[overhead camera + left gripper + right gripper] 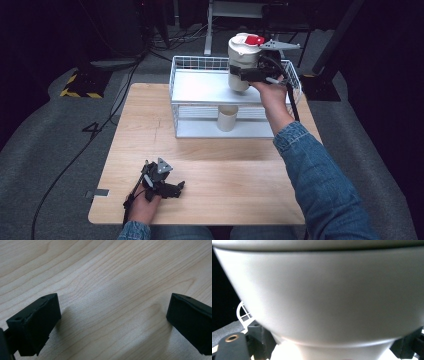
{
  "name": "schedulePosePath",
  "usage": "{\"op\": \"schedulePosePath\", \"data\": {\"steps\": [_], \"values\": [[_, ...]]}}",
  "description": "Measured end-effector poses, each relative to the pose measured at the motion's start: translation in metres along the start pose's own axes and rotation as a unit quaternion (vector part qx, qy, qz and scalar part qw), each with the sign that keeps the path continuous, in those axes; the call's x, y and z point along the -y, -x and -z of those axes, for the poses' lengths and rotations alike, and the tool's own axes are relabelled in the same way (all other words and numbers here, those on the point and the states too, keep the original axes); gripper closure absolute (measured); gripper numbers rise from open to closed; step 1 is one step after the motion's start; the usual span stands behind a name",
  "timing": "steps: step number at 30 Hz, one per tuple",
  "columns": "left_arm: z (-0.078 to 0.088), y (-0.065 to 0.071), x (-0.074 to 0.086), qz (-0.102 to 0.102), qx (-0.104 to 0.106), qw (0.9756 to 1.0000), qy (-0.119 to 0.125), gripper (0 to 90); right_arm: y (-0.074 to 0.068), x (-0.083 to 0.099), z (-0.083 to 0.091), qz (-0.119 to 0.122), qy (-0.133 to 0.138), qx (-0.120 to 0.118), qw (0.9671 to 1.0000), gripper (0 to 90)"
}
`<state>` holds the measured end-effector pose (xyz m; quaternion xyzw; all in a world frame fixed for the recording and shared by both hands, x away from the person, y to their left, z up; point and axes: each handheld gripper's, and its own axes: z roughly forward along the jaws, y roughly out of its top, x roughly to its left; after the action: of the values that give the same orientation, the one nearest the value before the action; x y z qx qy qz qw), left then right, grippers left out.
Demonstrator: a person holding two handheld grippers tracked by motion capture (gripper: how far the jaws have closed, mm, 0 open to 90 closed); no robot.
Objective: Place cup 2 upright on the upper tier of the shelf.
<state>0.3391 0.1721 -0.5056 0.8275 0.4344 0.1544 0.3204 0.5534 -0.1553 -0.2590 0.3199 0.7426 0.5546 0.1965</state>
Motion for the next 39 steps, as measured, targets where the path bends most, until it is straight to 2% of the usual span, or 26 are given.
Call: {"op": "schedulePosePath", "data": {"steps": [8, 21, 32, 39], "values": [[0.000, 0.000, 0.000, 0.001, 0.000, 1.0000, -0.001, 0.0, 0.001, 0.005, -0.015, -0.003, -0.003, 0.004, 1.0000, 13.5], [0.000, 0.000, 0.000, -0.001, -0.001, 1.0000, -0.003, 0.0, -0.005, 0.011, -0.027, 0.006, -0.008, 0.001, 1.0000, 13.5], [0.000, 0.001, 0.000, 0.002, -0.001, 1.0000, -0.001, 0.0, -0.004, 0.018, -0.028, 0.003, 0.000, -0.003, 1.0000, 13.5], [0.000, 0.001, 0.000, 0.002, -0.001, 1.0000, -0.001, 0.0, -0.005, 0.020, -0.026, 0.013, -0.004, -0.004, 0.9999, 13.2]]}}
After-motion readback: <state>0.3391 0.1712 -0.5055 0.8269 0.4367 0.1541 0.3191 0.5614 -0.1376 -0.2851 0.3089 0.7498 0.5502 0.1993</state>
